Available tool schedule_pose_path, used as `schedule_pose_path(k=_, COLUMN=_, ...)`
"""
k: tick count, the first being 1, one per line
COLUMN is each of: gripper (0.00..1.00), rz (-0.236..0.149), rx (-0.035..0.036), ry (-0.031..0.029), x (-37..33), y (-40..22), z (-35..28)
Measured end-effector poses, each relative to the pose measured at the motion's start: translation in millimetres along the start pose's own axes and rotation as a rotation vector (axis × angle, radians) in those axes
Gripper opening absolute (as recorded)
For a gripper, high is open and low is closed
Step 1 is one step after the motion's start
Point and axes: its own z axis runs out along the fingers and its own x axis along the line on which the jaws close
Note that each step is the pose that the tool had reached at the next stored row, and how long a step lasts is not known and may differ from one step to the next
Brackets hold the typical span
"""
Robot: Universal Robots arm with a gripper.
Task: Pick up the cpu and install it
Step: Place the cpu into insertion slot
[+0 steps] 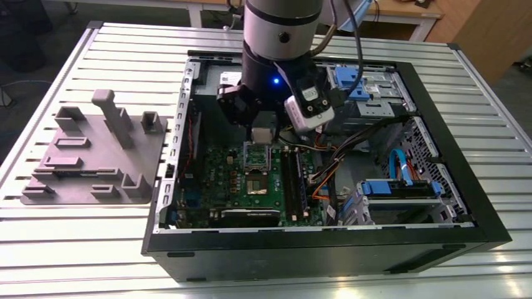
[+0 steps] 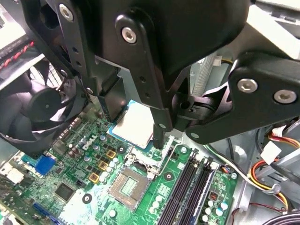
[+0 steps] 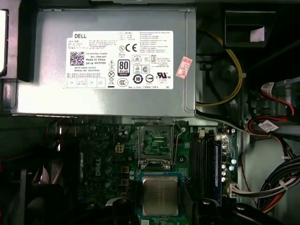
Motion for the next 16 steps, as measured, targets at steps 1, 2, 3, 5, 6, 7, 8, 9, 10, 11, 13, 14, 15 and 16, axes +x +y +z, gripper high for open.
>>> schedule_pose_path(k=1, gripper=0.47, rz=0.000, rx=0.0000, ry=0.0000, x=0.0, y=-2.4, z=1.7)
schedule_pose_path(k=2, gripper=0.47, rz=0.000, rx=-0.0002, ry=-0.0001, x=0.0, y=-4.7, z=3.6)
schedule_pose_path(k=3, gripper=0.47, rz=0.000, rx=-0.0006, ry=-0.0003, x=-0.1, y=-5.5, z=5.5)
schedule_pose_path(k=5, gripper=0.47, rz=0.000, rx=-0.0003, ry=-0.0002, x=-0.1, y=-6.1, z=9.0)
schedule_pose_path(k=6, gripper=0.47, rz=0.000, rx=-0.0003, ry=-0.0002, x=-0.1, y=-6.2, z=10.8)
schedule_pose_path(k=7, gripper=0.47, rz=0.000, rx=-0.0002, ry=-0.0001, x=-0.2, y=-6.3, z=12.5)
schedule_pose_path(k=8, gripper=0.47, rz=0.000, rx=-0.0003, ry=-0.0002, x=-0.2, y=-6.4, z=14.5)
schedule_pose_path(k=9, gripper=0.47, rz=0.000, rx=-0.0003, ry=-0.0002, x=-0.3, y=-6.5, z=16.3)
schedule_pose_path(k=10, gripper=0.47, rz=0.000, rx=-0.0003, ry=-0.0001, x=-0.3, y=-6.5, z=18.1)
schedule_pose_path(k=11, gripper=0.47, rz=0.000, rx=-0.0002, ry=-0.0001, x=-0.4, y=-6.6, z=19.9)
schedule_pose_path(k=13, gripper=0.47, rz=0.000, rx=-0.0003, ry=-0.0001, x=-0.4, y=-6.9, z=23.4)
schedule_pose_path(k=14, gripper=0.47, rz=0.000, rx=-0.0003, ry=-0.0001, x=-0.5, y=-7.1, z=25.1)
schedule_pose_path(k=15, gripper=0.47, rz=0.000, rx=-0.0003, ry=-0.0002, x=-0.5, y=-7.5, z=27.0)
schedule_pose_path(k=16, gripper=0.47, rz=0.000, rx=-0.0003, ry=-0.0002, x=-0.5, y=-7.7, z=28.6)
